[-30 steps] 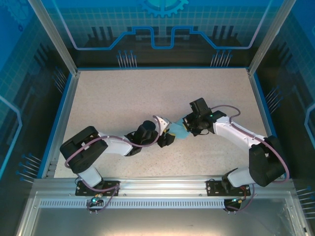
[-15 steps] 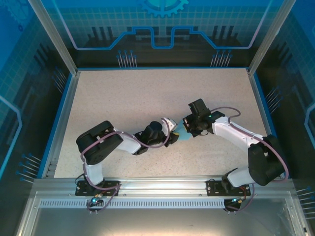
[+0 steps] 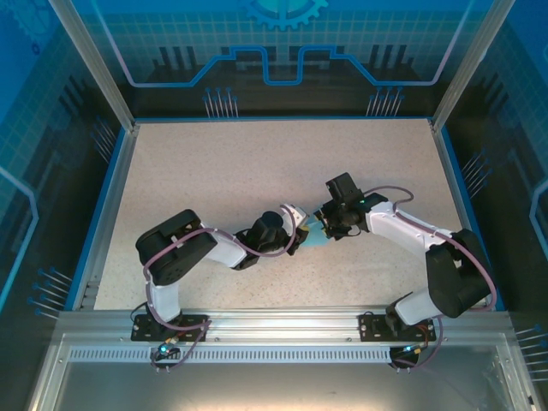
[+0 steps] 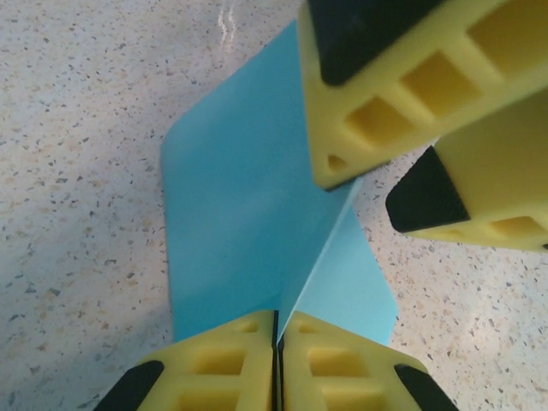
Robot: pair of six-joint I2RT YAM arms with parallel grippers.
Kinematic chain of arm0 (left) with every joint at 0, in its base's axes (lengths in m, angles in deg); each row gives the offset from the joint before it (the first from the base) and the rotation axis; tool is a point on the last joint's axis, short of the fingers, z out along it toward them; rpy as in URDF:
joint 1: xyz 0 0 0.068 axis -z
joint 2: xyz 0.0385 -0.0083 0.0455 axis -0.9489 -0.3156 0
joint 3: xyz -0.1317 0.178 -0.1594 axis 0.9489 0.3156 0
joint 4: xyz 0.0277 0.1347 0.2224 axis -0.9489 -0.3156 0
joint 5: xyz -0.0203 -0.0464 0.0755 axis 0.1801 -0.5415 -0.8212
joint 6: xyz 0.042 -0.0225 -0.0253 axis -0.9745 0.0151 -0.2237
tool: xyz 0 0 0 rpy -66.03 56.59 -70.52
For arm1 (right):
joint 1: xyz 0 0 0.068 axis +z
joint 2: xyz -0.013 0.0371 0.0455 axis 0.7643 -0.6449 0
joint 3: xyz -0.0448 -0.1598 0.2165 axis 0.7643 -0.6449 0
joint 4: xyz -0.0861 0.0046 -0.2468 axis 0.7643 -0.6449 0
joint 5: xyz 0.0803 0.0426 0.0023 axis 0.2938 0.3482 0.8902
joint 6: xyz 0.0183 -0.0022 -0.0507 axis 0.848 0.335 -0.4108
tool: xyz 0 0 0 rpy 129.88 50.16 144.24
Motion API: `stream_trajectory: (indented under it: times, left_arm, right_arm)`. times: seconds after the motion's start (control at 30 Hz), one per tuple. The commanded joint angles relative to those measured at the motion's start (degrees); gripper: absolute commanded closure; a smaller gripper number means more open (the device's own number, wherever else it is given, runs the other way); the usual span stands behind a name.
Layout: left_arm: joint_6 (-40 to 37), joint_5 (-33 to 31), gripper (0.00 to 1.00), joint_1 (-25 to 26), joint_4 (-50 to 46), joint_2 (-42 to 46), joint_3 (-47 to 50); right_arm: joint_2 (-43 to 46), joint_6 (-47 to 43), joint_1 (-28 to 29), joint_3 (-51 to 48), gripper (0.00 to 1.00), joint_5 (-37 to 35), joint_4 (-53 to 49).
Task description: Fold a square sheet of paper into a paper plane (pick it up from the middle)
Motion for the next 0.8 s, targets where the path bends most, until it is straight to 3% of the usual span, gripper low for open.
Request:
stream_trajectory:
  times: [0.0, 0.13, 0.27, 0.5, 0.77]
  left_arm:
    - [4.7, 0.3, 0.89, 0.4, 1.1, -0.5, 0.2]
    - [10.2, 1.6, 0.91, 0.3, -1.0, 0.2, -0.1]
    - [15.8, 2.6, 0.92, -0.2, -2.9, 1.1, -0.1]
    - [25.9, 6.2, 0.93, -2.4, -1.8, 1.5, 1.2]
    - [35.2, 8.7, 0.92, -4.1, 2.2, 1.3, 2.7]
  right_arm:
    - [0.9, -7.6, -1.4, 1.3, 0.5, 0.9, -1.1]
    - [0.9, -20.6, -3.4, 0.7, 0.35, 4.0, 0.8]
    - [1.7, -31.7, -5.3, -0.7, 0.32, 9.3, 6.3]
    - [6.3, -43.6, -6.4, -6.0, 0.31, 12.7, 10.7]
    - [5.5, -44.9, -7.6, -12.5, 0.4, 16.6, 16.8]
